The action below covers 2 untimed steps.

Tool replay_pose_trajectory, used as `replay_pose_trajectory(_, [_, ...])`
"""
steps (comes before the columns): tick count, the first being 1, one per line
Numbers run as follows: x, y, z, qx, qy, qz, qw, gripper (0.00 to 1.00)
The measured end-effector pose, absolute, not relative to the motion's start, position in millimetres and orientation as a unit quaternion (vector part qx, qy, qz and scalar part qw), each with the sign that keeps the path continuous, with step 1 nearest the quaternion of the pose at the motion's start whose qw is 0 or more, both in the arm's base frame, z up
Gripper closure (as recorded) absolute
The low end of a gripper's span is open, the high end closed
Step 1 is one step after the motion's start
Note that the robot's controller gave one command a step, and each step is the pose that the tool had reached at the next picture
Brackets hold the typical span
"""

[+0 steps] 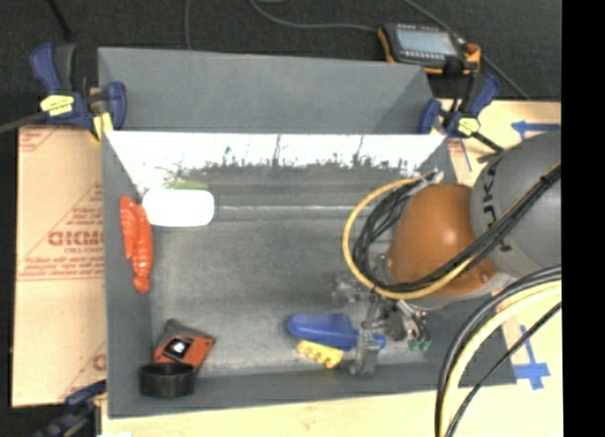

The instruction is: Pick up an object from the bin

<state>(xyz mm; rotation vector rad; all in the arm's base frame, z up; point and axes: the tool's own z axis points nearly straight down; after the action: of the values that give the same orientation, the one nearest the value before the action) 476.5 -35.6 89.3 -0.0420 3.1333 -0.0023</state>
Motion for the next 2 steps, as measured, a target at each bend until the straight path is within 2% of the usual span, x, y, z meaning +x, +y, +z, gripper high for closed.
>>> replay_pose_trajectory(1, [501.2, -18.3, 70.4, 0.038, 0.999, 0.000, 0.002, 1.00])
replay_pose_trajectory(2, [501.3, -18.3, 70.4, 0.037, 0.999, 0.000, 0.002, 1.00])
